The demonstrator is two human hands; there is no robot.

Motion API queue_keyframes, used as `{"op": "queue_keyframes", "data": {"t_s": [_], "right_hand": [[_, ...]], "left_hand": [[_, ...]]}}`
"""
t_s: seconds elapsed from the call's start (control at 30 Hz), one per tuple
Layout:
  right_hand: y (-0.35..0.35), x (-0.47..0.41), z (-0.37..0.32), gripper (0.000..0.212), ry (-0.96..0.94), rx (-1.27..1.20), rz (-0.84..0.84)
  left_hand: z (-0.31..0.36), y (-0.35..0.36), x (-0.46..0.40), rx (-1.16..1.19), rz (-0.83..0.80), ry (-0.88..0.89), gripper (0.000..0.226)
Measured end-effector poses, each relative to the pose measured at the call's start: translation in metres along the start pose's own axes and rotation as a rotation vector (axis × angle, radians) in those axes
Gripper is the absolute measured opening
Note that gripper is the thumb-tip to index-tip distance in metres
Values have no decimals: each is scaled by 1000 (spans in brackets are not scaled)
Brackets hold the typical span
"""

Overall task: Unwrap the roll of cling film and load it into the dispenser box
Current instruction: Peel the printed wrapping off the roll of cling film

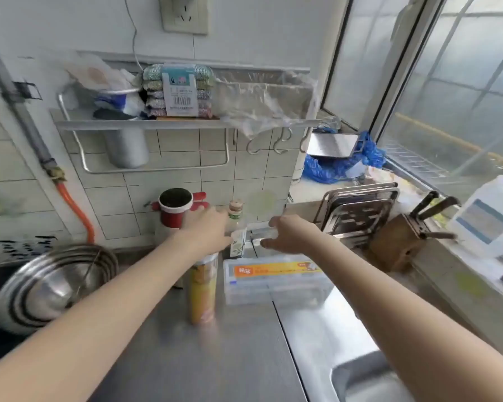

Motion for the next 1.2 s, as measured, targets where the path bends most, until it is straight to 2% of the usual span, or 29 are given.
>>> {"op": "queue_keyframes", "data": {"t_s": [0.17,0.23,0.37,0.6,0.9,1.1,1.2], "right_hand": [[41,-12,-14,54,-4,-34,-23],[60,-17,-17,54,-20,-50,-19],[98,-24,-14,56,-40,-108,-25],[150,-28,-12,46,-40,-291,-3],[217,27,-23,29,-6,-657,-35],[243,79,-30,30,64,-786,60],[258,96,-31,41,161,-884,143]], "left_hand": [[-23,43,3,-20,-76,-36,89],[-27,62,3,5,-84,-34,96],[-33,80,7,147,68,-92,83],[-32,88,38,137,389,-135,59],[-1,101,120,156,685,-56,49],[25,103,191,265,839,18,43],[33,104,219,336,872,101,43]]}}
Point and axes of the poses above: each hand's wrist, its own x-axis away from the middle knuckle, its own y-axis out of the palm, z = x × y, the point moved 5 cm from there along -x, towards the middle knuckle, and after that the axes turned 3 degrees about -z, right-handed, at the moved point
